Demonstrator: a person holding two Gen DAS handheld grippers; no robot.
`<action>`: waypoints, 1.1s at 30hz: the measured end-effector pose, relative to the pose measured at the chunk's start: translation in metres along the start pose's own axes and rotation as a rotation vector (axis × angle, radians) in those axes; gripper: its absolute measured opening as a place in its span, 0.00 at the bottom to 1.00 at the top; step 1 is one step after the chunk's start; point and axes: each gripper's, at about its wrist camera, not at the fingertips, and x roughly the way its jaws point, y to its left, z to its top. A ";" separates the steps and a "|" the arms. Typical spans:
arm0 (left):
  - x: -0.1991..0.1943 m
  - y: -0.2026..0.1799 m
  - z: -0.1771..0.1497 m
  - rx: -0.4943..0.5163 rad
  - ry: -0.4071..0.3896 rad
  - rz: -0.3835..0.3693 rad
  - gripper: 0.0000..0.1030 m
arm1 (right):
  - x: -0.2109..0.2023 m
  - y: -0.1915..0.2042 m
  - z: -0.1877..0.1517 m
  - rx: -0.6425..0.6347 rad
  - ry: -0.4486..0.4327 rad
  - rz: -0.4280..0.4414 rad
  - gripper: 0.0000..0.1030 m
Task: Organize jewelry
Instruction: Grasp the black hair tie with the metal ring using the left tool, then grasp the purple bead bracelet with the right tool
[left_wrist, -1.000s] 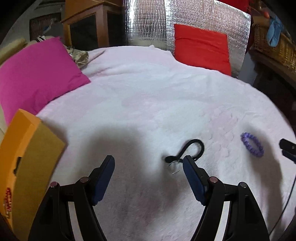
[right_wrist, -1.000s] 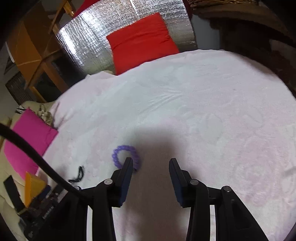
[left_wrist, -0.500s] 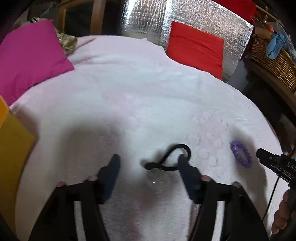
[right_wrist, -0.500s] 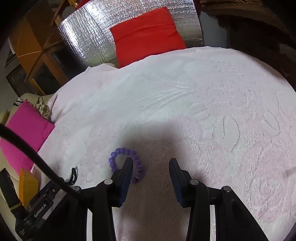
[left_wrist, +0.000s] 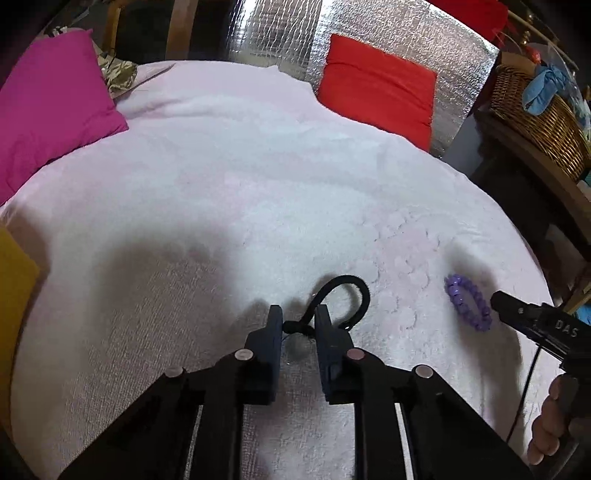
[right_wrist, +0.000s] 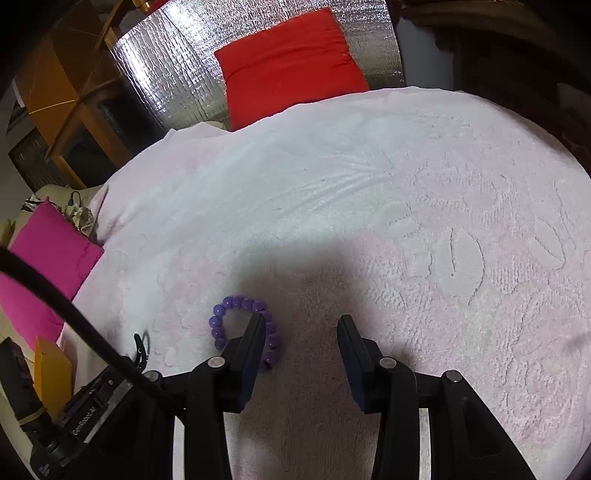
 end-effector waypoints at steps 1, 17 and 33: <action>-0.001 -0.001 0.000 0.006 -0.003 0.000 0.15 | 0.001 0.001 -0.001 -0.005 -0.001 -0.004 0.43; -0.039 -0.023 -0.006 0.071 -0.052 -0.072 0.13 | -0.007 0.017 -0.014 -0.175 0.010 -0.085 0.10; -0.063 -0.055 -0.037 0.179 -0.027 -0.133 0.13 | -0.053 -0.027 -0.031 -0.146 0.057 -0.028 0.10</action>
